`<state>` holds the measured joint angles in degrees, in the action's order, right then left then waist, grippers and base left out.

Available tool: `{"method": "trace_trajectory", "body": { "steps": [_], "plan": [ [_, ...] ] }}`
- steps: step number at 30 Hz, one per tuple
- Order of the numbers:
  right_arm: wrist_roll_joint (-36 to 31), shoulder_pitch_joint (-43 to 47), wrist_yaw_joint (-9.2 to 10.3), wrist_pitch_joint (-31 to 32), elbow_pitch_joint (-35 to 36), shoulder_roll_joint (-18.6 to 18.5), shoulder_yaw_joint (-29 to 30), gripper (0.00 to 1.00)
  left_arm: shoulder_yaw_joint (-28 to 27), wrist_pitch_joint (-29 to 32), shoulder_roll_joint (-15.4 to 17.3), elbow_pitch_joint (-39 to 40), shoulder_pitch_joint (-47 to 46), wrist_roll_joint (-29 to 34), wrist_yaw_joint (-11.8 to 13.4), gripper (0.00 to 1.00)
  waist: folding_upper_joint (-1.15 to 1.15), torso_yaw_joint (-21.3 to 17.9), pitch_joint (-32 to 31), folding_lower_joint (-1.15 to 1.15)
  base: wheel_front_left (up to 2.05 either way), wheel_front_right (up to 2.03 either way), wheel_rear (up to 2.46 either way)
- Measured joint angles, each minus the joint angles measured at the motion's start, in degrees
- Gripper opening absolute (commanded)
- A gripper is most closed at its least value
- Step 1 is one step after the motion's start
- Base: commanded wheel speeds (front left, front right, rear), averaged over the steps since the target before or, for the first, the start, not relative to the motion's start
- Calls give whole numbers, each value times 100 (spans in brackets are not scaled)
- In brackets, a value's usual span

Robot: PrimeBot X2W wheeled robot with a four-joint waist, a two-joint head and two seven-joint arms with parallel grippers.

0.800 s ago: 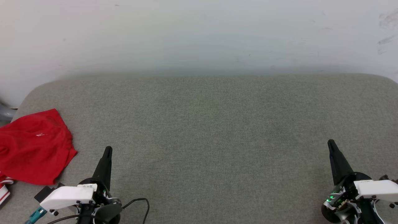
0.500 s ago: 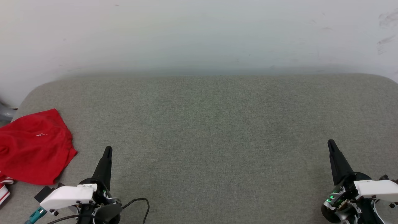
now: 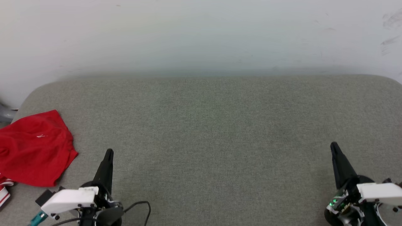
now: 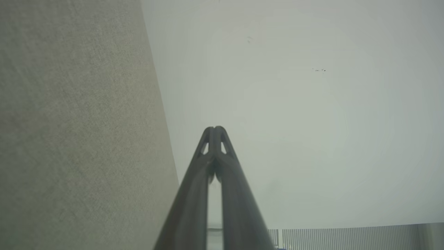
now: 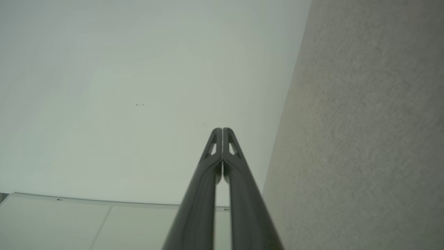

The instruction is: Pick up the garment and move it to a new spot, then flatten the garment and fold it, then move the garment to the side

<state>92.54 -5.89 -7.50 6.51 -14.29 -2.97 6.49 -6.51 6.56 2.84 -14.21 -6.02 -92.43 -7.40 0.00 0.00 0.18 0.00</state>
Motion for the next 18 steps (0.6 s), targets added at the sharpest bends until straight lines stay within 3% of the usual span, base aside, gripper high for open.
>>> {"method": "trace_trajectory", "body": {
  "steps": [5,18],
  "plan": [
    [0,212,1,-26,-164,11,-23,100,45,-29,-30,-175,197,0,8,100,0,-1,1,0,0,0,0],
    [-157,211,1,-359,211,0,-281,100,411,-383,-27,230,186,56,8,100,0,-2,15,0,0,0,0]
  ]
}}
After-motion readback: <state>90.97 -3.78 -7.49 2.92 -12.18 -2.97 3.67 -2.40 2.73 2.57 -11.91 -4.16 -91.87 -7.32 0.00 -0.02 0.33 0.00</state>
